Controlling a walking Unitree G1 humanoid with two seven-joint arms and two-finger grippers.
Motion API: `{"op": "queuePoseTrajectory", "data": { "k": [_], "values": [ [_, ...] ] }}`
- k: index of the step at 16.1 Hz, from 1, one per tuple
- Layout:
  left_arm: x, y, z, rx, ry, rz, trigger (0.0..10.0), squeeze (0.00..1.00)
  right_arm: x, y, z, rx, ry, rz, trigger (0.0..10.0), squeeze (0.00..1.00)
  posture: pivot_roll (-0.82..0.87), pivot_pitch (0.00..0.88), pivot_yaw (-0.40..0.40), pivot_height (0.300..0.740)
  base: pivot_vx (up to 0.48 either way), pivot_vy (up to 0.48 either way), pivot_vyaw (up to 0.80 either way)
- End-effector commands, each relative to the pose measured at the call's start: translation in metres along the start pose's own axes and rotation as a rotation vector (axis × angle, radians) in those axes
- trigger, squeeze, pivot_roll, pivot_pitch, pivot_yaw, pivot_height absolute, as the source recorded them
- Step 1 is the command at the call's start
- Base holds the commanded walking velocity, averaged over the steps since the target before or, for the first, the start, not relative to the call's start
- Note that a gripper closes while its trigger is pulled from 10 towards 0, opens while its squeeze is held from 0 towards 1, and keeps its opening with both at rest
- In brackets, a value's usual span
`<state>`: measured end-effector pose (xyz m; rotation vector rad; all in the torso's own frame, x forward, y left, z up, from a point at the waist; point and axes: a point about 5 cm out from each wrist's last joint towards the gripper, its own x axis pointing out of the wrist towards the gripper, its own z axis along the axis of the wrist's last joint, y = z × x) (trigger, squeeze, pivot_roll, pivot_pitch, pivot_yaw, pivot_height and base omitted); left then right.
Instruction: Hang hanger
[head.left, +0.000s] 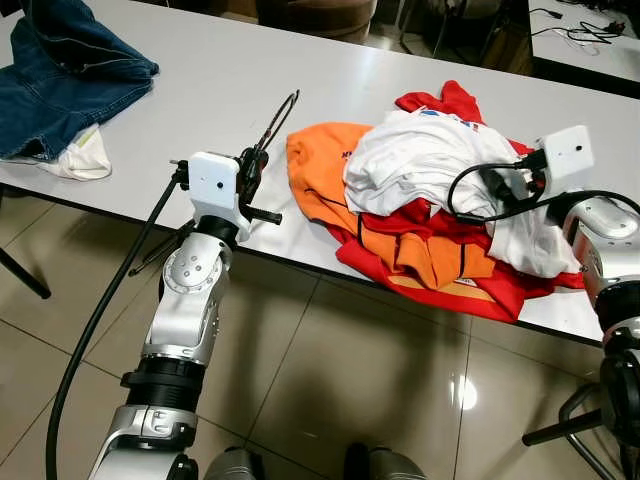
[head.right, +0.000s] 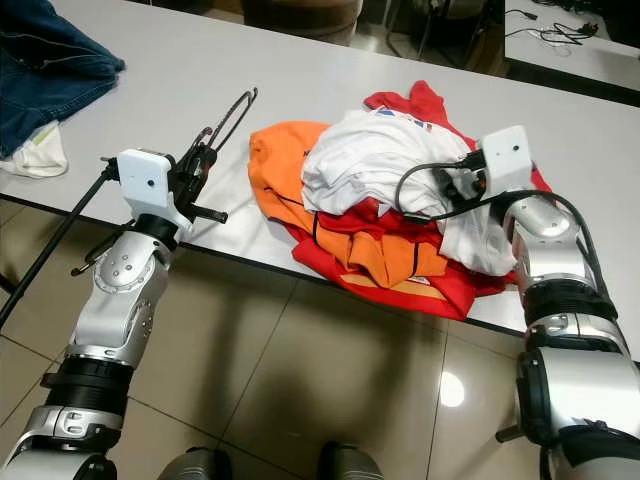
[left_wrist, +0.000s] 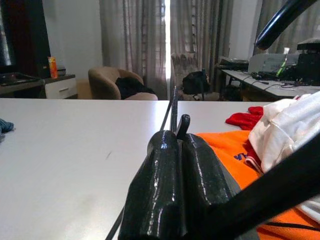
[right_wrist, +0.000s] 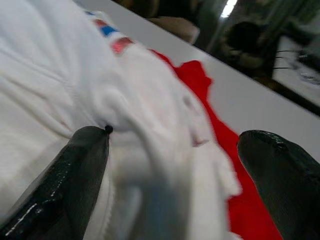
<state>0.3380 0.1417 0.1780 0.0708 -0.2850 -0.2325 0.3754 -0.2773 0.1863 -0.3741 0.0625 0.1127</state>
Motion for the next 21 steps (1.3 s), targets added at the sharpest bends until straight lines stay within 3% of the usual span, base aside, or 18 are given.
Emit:
{"op": "queuePoseTrajectory", "data": {
  "k": [1,4,7,9,10,14,18,19,21],
  "values": [
    [-0.001,-0.001,0.002,0.007,-0.002,-0.013,10.0,0.0,-0.006,-0.014,-0.006,-0.072,0.035,-0.084,10.0,0.0,-0.06,0.138,-0.037,0.74,0.0,0.0,0.0],
    [-0.001,-0.001,0.002,0.006,-0.001,-0.013,10.0,0.0,-0.007,-0.018,-0.007,-0.067,0.037,-0.117,10.0,0.0,-0.07,0.138,-0.038,0.74,0.0,0.0,0.0],
    [-0.001,-0.002,0.002,0.005,-0.001,-0.016,10.0,0.0,-0.006,-0.013,-0.007,-0.048,0.021,-0.096,10.0,0.0,-0.07,0.138,-0.038,0.74,0.0,0.0,0.0],
    [-0.001,-0.002,0.002,0.005,0.0,-0.017,10.0,0.0,-0.004,-0.01,-0.007,-0.039,0.016,-0.092,8.1,0.0,-0.07,0.139,-0.038,0.74,0.0,0.0,0.0],
    [-0.001,-0.002,0.002,0.005,0.0,-0.016,10.0,0.0,-0.003,-0.008,-0.005,-0.033,0.003,-0.084,10.0,0.0,-0.07,0.139,-0.038,0.74,0.0,0.0,0.0],
    [-0.002,-0.002,0.002,0.007,0.002,-0.016,10.0,0.0,-0.001,-0.006,0.022,0.007,-0.189,-0.056,10.0,0.0,-0.07,0.139,-0.038,0.74,0.0,0.0,0.0],
    [-0.001,-0.002,0.001,0.007,0.002,-0.019,10.0,0.0,-0.001,-0.003,0.018,0.131,-0.195,0.004,10.0,0.0,-0.06,0.129,-0.042,0.74,0.0,0.0,0.0],
    [-0.001,-0.002,0.002,0.008,0.001,-0.022,10.0,0.0,-0.002,0.0,0.014,0.129,-0.176,0.051,10.0,1.0,-0.06,0.129,-0.042,0.74,0.0,0.0,0.0],
    [-0.001,-0.003,0.002,0.008,0.0,-0.025,10.0,0.0,-0.004,0.007,0.011,0.091,-0.172,0.126,10.0,1.0,-0.06,0.12,-0.041,0.74,0.0,0.0,0.0]
  ]
}}
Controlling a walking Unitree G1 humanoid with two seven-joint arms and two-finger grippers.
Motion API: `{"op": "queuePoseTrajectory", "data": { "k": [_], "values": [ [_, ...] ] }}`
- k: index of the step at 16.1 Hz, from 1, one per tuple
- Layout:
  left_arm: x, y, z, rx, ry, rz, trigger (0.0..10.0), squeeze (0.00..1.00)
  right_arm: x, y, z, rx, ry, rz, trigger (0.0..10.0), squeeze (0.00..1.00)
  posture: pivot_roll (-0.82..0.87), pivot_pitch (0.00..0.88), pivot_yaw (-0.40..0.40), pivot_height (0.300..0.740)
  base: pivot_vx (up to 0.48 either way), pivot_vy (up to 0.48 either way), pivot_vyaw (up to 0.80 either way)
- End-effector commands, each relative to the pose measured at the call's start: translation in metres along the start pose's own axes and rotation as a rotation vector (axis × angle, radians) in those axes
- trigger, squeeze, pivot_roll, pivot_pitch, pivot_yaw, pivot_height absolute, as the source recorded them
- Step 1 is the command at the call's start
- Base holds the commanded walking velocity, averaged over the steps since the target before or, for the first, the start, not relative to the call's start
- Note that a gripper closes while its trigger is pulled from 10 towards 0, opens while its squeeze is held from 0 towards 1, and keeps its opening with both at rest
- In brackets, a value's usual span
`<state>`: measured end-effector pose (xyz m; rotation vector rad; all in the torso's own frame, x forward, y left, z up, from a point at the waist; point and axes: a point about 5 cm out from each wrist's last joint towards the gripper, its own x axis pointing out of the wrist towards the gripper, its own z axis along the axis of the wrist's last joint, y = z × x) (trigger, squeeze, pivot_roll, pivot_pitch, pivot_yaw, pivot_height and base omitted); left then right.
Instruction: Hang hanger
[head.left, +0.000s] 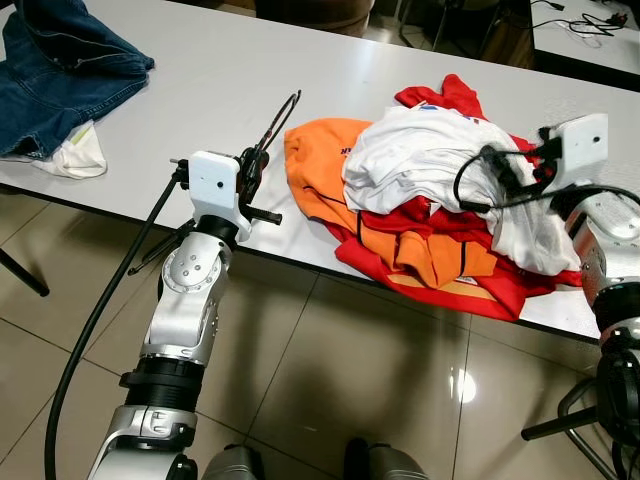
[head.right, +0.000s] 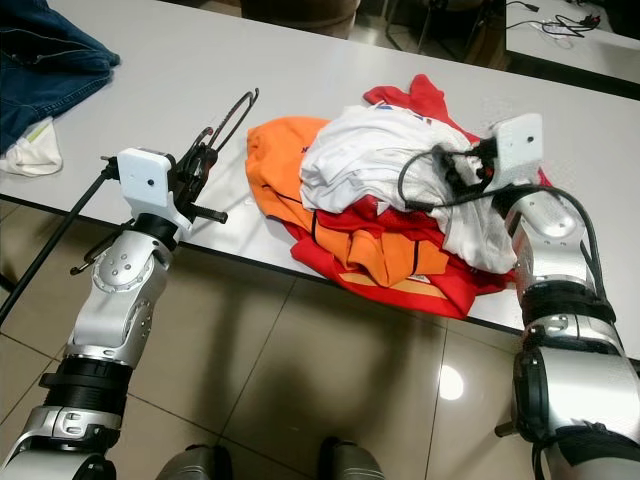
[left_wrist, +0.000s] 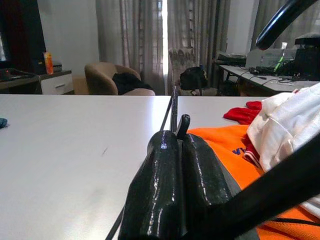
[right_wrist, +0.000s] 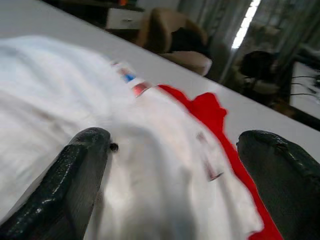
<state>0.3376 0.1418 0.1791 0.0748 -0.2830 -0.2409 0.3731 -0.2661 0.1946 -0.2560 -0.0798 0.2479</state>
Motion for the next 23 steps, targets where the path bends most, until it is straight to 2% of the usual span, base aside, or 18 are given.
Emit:
{"op": "queuePoseTrajectory", "data": {
  "k": [1,4,5,7,12,18,20,21,22,23],
  "values": [
    [0.0,-0.003,0.001,0.006,-0.004,-0.017,10.0,0.0,-0.002,0.001,0.0,-0.028,-0.003,0.027,10.0,1.0,-0.06,0.12,-0.041,0.74,0.0,0.0,0.0],
    [0.0,-0.003,0.001,0.005,-0.004,-0.018,10.0,0.0,-0.004,0.0,0.002,-0.067,-0.01,0.035,10.0,1.0,-0.06,0.12,-0.041,0.74,0.0,0.0,0.0],
    [0.0,-0.004,0.001,0.005,-0.004,-0.018,10.0,0.0,-0.004,-0.001,0.0,-0.08,0.007,0.03,10.0,0.0,-0.06,0.12,-0.041,0.74,0.0,0.0,0.0],
    [0.0,-0.004,0.001,0.003,-0.004,-0.019,10.0,0.0,-0.007,-0.003,-0.006,-0.112,0.048,0.033,10.0,0.0,-0.07,0.122,-0.04,0.74,0.0,0.0,0.0],
    [-0.001,-0.005,0.0,0.0,0.0,-0.018,10.0,0.0,-0.008,-0.001,0.0,-0.174,0.014,0.055,10.0,0.0,-0.07,0.131,-0.041,0.74,0.0,0.0,0.0],
    [0.0,-0.006,0.0,-0.004,0.002,-0.025,10.0,0.0,-0.009,-0.007,-0.014,-0.127,0.088,-0.036,10.0,0.0,-0.08,0.134,-0.034,0.74,0.0,0.0,0.0],
    [0.001,-0.006,0.0,-0.003,0.001,-0.029,10.0,0.0,-0.008,-0.009,-0.016,-0.15,0.114,-0.071,10.0,0.0,-0.08,0.136,-0.029,0.74,0.0,0.0,0.0],
    [0.001,-0.006,0.0,-0.001,0.002,-0.03,10.0,0.0,-0.008,-0.012,-0.016,-0.171,0.128,-0.105,6.9,0.0,-0.08,0.136,-0.029,0.74,0.0,0.0,0.0],
    [0.001,-0.006,0.001,0.001,0.002,-0.032,10.0,0.0,-0.008,-0.016,-0.016,-0.191,0.144,-0.149,4.2,0.0,-0.08,0.136,-0.029,0.74,0.0,0.0,0.0],
    [0.002,-0.006,0.001,0.002,0.001,-0.032,10.0,0.0,-0.008,-0.016,-0.015,-0.185,0.142,-0.155,0.9,0.0,-0.08,0.136,-0.029,0.74,0.0,0.0,0.0]
  ]
}}
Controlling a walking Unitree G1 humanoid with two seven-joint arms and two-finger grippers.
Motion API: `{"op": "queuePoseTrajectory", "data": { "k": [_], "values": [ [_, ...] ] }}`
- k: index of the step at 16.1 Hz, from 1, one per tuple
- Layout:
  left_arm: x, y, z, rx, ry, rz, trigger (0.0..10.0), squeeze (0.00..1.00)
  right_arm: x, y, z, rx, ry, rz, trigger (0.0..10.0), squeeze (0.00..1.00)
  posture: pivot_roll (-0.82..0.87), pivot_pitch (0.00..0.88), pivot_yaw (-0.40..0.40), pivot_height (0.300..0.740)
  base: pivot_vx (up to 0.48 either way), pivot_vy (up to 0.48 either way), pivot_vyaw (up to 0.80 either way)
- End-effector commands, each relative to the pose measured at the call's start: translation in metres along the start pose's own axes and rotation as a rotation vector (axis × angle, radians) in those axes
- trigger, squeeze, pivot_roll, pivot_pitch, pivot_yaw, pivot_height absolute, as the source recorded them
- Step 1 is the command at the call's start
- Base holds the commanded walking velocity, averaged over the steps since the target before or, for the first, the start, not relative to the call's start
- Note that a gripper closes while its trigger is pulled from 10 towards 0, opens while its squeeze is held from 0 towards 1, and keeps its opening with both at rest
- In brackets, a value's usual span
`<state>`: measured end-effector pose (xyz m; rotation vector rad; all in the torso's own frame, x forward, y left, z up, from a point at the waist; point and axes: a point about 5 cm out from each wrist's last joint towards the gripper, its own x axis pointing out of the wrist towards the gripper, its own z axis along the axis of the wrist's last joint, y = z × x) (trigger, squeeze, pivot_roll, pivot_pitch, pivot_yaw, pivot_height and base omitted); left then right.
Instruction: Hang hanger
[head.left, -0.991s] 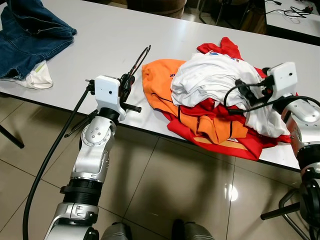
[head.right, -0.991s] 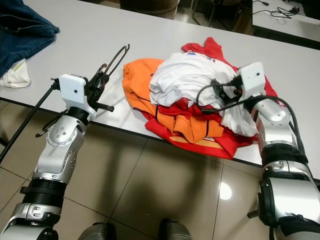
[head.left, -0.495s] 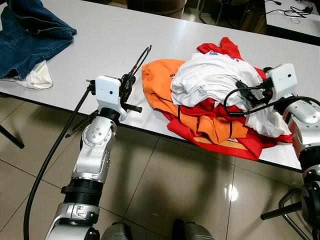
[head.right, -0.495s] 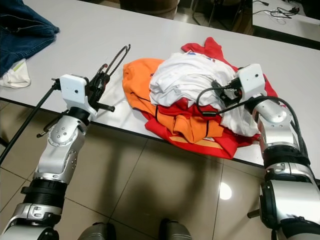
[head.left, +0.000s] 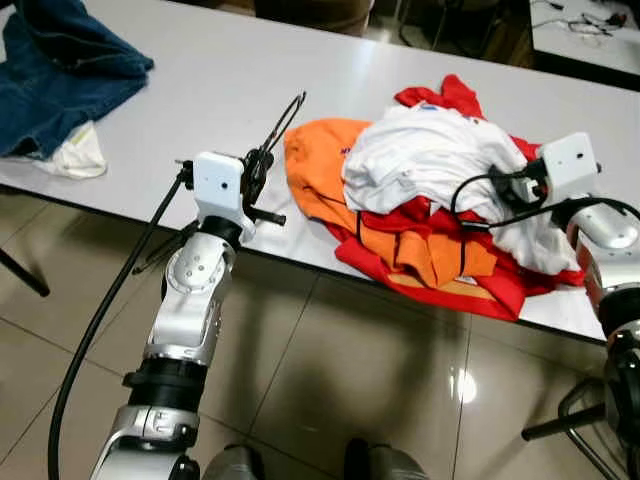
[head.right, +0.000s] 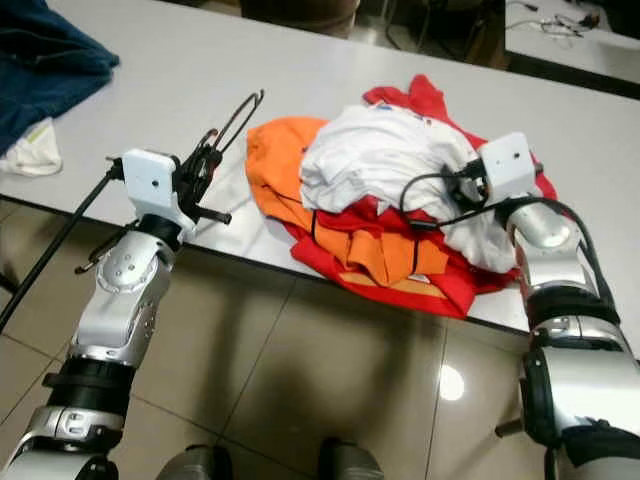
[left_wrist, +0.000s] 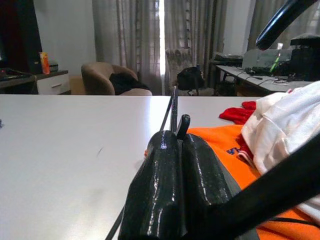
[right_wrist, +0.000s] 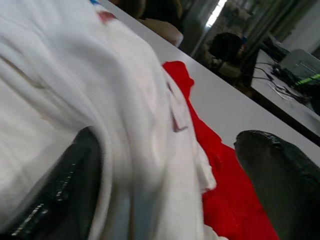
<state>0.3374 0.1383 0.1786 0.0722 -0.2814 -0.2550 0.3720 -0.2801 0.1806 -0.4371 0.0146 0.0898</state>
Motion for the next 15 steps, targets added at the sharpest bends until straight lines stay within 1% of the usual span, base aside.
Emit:
{"op": "queuePoseTrajectory", "data": {
  "k": [1,4,6,9,12,15],
  "values": [
    [0.001,-0.002,0.002,0.007,0.0,-0.018,10.0,0.0,-0.001,-0.009,0.001,0.0,0.005,-0.037,0.0,0.0,-0.08,0.136,-0.029,0.74,0.0,0.0,0.0],
    [0.002,-0.002,0.002,0.008,-0.001,-0.017,10.0,0.0,0.001,-0.01,0.005,0.026,-0.014,-0.058,0.0,0.0,-0.08,0.136,-0.029,0.74,0.0,0.0,0.0],
    [0.002,-0.002,0.002,0.006,0.0,-0.015,10.0,0.0,0.003,-0.01,0.011,0.053,-0.047,-0.074,0.0,0.0,-0.07,0.132,-0.03,0.74,0.0,0.0,0.0],
    [0.002,-0.002,0.001,0.003,0.0,-0.014,10.0,0.0,0.005,-0.01,0.017,0.073,-0.083,-0.065,0.0,0.0,-0.07,0.132,-0.032,0.74,0.0,0.0,0.0],
    [0.002,-0.003,0.001,0.004,0.004,-0.017,10.0,0.0,0.006,-0.004,0.023,0.083,-0.132,-0.033,0.0,0.0,-0.07,0.133,-0.029,0.74,0.0,0.0,0.0],
    [0.002,-0.004,0.0,0.005,0.005,-0.025,10.0,0.0,0.006,-0.001,0.02,0.111,-0.129,-0.028,0.0,0.0,-0.07,0.127,-0.028,0.74,0.0,0.0,0.0]
  ]
}}
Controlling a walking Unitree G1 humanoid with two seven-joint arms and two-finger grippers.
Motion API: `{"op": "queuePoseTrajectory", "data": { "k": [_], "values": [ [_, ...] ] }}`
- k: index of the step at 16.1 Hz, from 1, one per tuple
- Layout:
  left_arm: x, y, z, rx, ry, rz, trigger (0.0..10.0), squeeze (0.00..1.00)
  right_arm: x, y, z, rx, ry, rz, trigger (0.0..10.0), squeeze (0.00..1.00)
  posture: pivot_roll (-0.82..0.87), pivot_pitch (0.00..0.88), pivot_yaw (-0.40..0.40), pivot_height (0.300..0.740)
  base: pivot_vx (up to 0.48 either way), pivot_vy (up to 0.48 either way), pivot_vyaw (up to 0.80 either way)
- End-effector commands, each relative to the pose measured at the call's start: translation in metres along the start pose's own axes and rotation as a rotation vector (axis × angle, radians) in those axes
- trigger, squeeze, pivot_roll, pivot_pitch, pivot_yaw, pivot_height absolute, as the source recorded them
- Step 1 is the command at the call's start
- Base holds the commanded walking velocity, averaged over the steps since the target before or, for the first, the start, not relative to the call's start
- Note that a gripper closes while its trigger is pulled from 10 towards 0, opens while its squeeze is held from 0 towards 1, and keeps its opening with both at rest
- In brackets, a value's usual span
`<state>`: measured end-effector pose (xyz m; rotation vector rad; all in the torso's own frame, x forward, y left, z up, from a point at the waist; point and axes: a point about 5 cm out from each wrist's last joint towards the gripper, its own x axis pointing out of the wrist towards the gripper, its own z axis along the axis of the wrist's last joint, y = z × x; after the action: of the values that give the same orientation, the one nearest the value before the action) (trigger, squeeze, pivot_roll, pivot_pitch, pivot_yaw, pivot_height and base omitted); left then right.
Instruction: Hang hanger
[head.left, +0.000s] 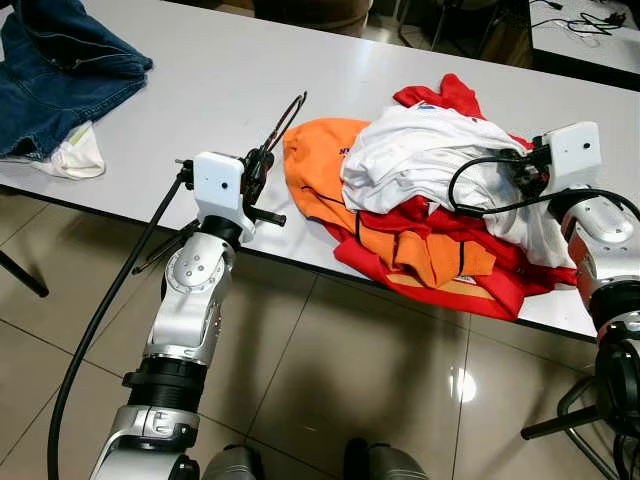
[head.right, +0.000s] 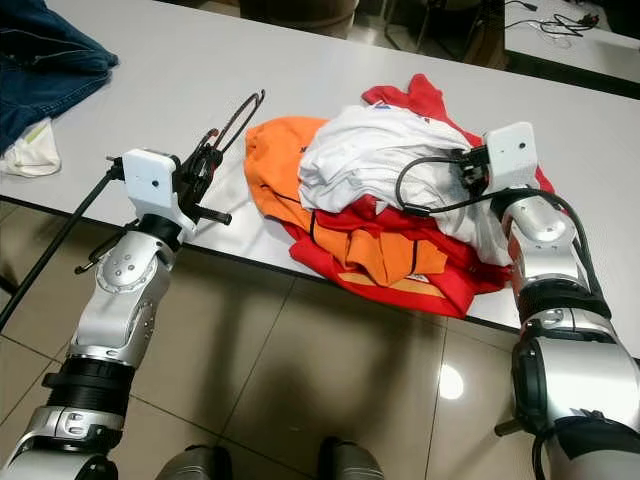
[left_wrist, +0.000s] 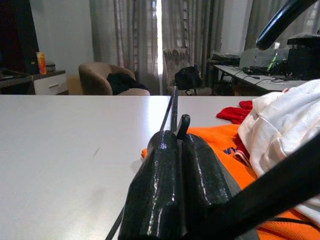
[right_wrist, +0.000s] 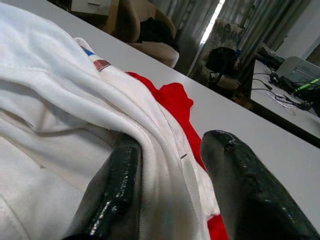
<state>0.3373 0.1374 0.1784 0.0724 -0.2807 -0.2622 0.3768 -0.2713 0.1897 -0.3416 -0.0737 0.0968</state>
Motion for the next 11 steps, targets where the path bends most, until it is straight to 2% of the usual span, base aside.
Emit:
{"op": "queuePoseTrajectory", "data": {
  "k": [1,8,10,11],
  "values": [
    [0.0021,-0.0033,0.0005,0.007,0.005,-0.019,10.0,0.0,0.0017,-0.0034,0.0076,0.032,-0.039,-0.013,0.0,0.0,-0.07,0.125,-0.028,0.74,0.0,0.0,0.0],
    [0.0036,-0.0035,0.0005,0.012,0.005,-0.023,10.0,0.0,0.0027,0.0025,0.0061,0.086,-0.052,0.001,0.0,0.0,-0.07,0.111,-0.032,0.74,0.0,0.0,0.0],
    [0.0037,-0.004,0.0,0.008,0.006,-0.021,10.0,0.0,0.0023,0.003,0.0024,0.175,-0.048,-0.016,0.0,0.0,-0.07,0.115,-0.034,0.74,0.0,0.0,0.0],
    [0.0038,-0.0044,-0.0004,0.008,0.007,-0.02,10.0,0.0,0.003,0.0054,0.003,0.183,-0.054,-0.005,0.0,0.0,-0.07,0.118,-0.035,0.74,0.0,0.0,0.0]
  ]
}}
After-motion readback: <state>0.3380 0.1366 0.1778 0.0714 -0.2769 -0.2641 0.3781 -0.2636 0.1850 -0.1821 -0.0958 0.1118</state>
